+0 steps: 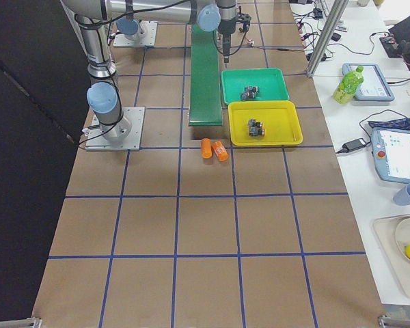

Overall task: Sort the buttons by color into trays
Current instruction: 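Raise the right gripper from the green tray and move it over the yellow tray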

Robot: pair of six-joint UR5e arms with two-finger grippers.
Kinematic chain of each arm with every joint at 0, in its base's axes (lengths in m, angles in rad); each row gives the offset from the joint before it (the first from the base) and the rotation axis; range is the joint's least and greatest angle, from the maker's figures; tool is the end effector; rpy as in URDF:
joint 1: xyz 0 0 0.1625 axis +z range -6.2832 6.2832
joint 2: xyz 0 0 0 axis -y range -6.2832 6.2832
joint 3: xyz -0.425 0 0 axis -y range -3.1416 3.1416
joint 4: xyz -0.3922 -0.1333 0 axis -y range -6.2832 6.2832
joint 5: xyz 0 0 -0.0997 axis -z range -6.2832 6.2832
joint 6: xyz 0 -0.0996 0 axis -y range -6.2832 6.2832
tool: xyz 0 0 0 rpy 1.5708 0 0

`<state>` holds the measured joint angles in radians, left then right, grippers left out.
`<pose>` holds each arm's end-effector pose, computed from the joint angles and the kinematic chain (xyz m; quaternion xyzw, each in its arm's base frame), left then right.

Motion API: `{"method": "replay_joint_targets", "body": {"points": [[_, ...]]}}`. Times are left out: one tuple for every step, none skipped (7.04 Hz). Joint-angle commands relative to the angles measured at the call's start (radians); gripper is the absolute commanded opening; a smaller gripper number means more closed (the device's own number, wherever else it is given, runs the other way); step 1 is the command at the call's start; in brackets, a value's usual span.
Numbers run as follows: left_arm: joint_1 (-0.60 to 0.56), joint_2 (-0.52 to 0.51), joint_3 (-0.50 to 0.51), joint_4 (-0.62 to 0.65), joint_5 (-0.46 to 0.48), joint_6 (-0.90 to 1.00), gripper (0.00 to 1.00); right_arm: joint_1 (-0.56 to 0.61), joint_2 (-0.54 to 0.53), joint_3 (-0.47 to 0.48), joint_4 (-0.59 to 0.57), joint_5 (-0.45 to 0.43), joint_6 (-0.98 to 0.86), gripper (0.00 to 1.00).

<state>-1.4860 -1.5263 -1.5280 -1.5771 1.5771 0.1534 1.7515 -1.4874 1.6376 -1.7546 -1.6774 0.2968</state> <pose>-0.0916 -0.4887 0.5301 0.0341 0.9986 -0.0398 0.0079 0.2153 -0.4955 0.4317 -0.0588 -0.9967 0.0289 0.0478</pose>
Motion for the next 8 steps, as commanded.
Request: {"method": "replay_joint_targets", "body": {"points": [[0.000,0.000,0.000,0.000,0.000,0.000,1.00,-0.082,-0.121,0.005,0.197,0.092,-0.022,1.00],[0.000,0.000,-0.001,0.000,0.001,0.000,1.00,-0.125,-0.149,0.005,0.252,0.106,-0.074,1.00],[0.000,0.000,-0.001,0.000,0.000,0.000,1.00,-0.165,-0.178,0.005,0.288,0.108,-0.153,1.00],[0.000,0.000,0.000,0.000,0.000,0.000,1.00,-0.208,-0.180,0.011,0.297,0.105,-0.169,1.00],[-0.002,0.000,0.000,-0.001,-0.002,0.000,1.00,-0.228,-0.189,0.018,0.297,0.101,-0.169,1.00],[-0.002,0.000,0.002,-0.006,-0.002,-0.011,1.00,-0.230,-0.197,0.021,0.285,0.104,-0.163,1.00],[-0.002,-0.003,0.002,-0.014,-0.003,-0.012,1.00,-0.228,-0.201,0.022,0.287,0.108,-0.160,1.00],[-0.002,-0.008,0.005,-0.026,0.001,-0.012,1.00,-0.227,-0.205,0.019,0.285,0.113,-0.154,1.00]]}}
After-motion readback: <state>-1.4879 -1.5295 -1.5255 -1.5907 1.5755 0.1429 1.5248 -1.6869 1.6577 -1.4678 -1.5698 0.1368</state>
